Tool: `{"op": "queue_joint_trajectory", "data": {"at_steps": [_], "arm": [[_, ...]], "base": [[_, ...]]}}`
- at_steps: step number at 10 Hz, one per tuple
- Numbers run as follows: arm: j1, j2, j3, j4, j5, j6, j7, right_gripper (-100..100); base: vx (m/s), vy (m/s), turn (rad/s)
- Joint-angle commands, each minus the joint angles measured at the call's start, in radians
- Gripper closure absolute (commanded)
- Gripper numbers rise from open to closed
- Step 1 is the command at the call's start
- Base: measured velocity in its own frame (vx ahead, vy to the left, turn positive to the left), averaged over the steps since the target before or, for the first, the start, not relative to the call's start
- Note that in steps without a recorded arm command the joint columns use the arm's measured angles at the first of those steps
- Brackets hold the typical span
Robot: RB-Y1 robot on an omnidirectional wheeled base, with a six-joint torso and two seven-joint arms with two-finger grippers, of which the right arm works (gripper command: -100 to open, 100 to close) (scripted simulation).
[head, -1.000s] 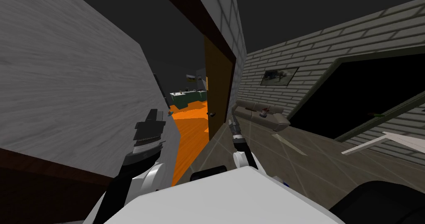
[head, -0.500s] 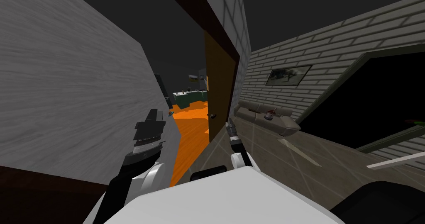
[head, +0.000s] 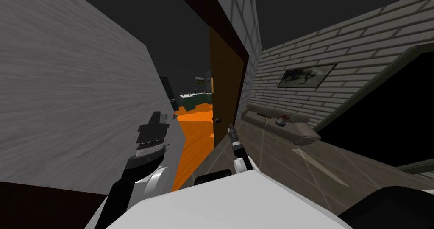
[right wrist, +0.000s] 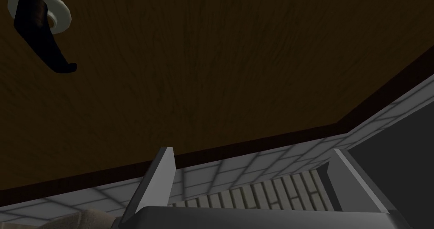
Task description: Push the door open
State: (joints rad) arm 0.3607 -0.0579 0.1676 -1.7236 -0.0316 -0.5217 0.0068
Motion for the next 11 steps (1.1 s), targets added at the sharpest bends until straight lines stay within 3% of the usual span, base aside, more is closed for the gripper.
{"op": "queue_joint_trajectory", "data": {"at_steps": [1,11], "arm": [[-0.010,-0.006,0.016,0.040,0.003,-0.011,-0.004,-100],[-0.086,-0.029,0.101,0.302,0.020,-0.090,-0.022,-100]], "base": [[0.098,-0.106,0.131],[0.067,-0.088,0.100]]}}
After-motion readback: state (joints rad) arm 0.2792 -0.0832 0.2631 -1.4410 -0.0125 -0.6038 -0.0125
